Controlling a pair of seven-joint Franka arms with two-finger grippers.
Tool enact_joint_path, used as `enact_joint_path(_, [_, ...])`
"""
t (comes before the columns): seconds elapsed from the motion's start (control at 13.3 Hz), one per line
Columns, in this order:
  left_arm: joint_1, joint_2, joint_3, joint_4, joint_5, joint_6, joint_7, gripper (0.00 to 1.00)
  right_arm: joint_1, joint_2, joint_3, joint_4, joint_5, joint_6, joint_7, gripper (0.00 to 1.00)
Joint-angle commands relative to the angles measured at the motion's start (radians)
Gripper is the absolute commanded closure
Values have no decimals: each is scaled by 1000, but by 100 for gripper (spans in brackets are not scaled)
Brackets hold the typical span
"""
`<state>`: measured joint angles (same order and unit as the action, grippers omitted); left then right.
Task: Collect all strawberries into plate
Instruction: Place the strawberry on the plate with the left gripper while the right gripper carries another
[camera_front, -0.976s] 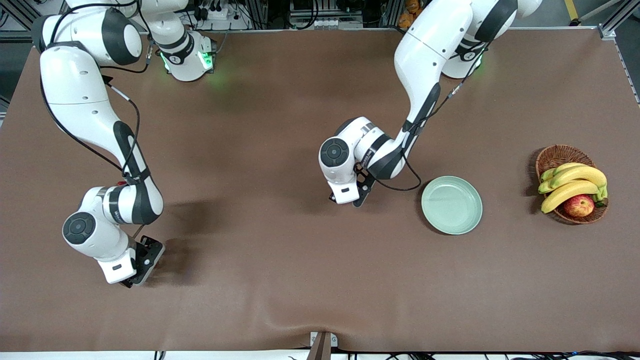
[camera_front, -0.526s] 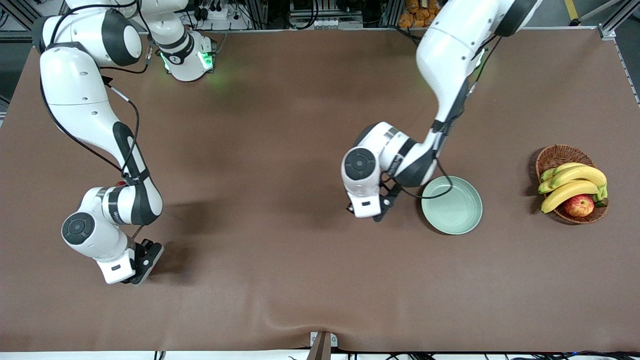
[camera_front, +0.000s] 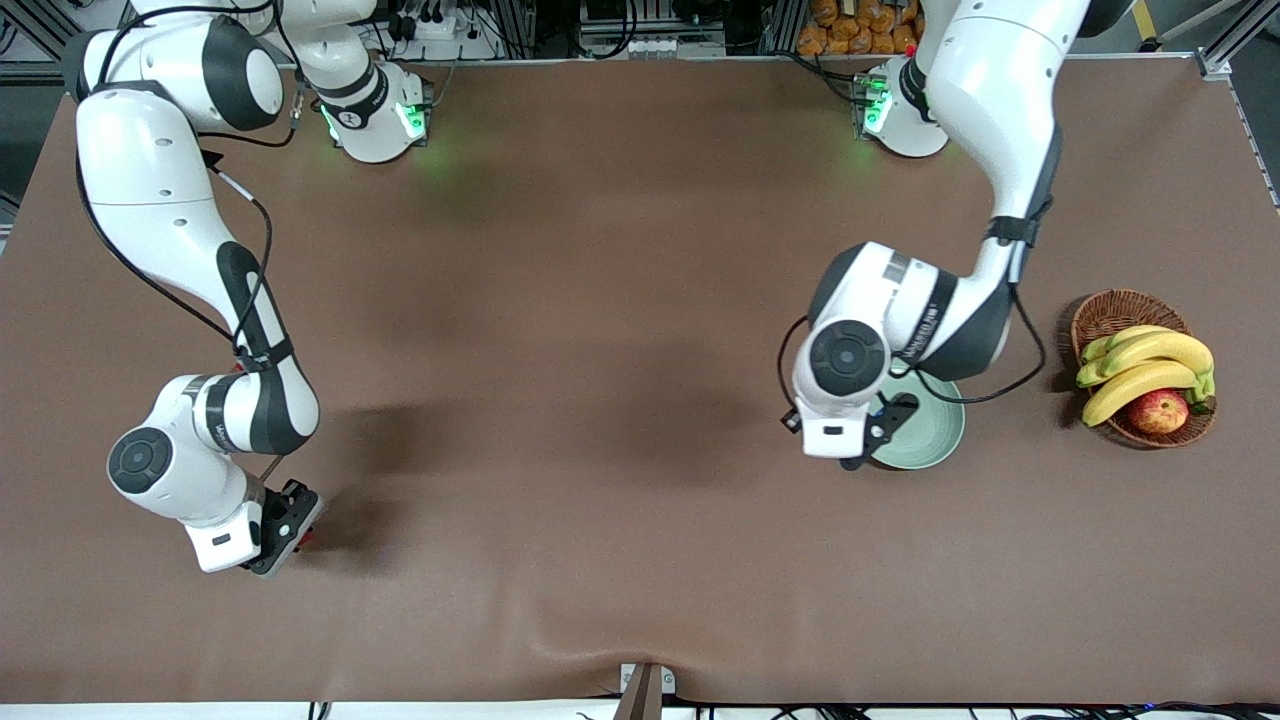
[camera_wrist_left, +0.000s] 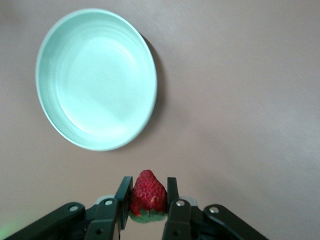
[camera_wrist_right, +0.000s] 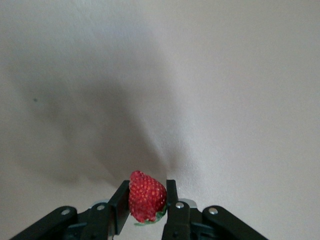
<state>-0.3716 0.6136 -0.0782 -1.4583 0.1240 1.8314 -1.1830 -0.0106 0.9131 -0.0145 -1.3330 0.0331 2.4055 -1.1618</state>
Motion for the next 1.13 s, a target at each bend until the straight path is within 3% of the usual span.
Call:
enact_joint_path(0.0, [63,-70,-12,-99,8,-4,123,100,3,-45,25,-5,18,-57,68,100])
enact_joint_path(0.38, [137,-94,-12,-157,20,6,259,100,92,-88,31,-9,21,-135,244,100])
enact_joint_path(0.68, [154,-103,-12,-186,20,17,309,100,100,-131,132,-9,28,-221,258,100])
enact_joint_path(1.05, [217,-132,-11,-276,22,121,428,100,101,-178,312,-21,28,-335,261,100])
